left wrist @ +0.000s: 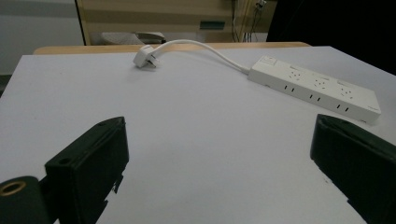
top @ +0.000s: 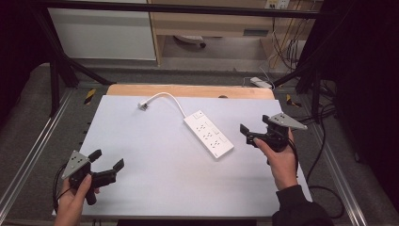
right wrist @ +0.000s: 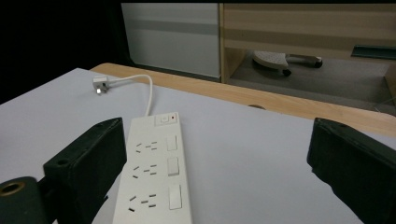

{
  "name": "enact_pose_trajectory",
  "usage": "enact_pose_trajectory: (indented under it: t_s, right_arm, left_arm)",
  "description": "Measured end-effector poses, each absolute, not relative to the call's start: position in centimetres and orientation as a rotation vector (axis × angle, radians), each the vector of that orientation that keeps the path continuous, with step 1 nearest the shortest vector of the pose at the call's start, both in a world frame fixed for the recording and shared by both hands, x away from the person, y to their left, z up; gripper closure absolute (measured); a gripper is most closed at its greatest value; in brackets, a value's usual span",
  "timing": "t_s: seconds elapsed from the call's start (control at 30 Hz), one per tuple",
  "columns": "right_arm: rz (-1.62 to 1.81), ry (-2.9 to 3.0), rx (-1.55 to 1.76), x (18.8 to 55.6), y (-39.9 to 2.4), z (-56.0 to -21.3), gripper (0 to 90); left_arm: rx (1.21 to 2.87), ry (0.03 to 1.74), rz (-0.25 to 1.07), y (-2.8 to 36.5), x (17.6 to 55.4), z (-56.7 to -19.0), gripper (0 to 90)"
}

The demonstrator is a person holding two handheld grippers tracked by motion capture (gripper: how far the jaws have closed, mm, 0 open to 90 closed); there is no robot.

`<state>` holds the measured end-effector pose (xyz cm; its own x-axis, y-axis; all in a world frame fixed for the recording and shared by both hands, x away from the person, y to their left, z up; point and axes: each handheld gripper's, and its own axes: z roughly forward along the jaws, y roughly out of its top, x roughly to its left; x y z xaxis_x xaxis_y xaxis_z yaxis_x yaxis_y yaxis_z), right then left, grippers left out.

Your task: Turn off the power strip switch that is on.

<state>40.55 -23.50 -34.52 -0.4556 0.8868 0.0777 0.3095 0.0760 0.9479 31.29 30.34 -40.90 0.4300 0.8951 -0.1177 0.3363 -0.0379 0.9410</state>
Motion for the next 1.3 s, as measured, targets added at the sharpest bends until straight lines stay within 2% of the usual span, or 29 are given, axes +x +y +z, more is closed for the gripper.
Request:
enact_pose_trajectory:
  t_s: [0.13,0.9,1.3]
  right_arm:
    - [1.391,1.811,1.180,40.7,-23.5,-34.3,7.6]
    - [1.424,1.789,1.145,42.8,-21.9,-34.1,49.0]
    - [1.425,1.784,1.129,43.7,-21.1,-34.5,65.9]
  left_arm:
    - [1.603,1.104,0.647,30.3,31.3,-40.9,4.3]
    - [1.611,1.095,0.644,30.3,31.3,-40.9,4.3]
    - [1.614,1.098,0.646,30.3,31.3,-40.9,4.3]
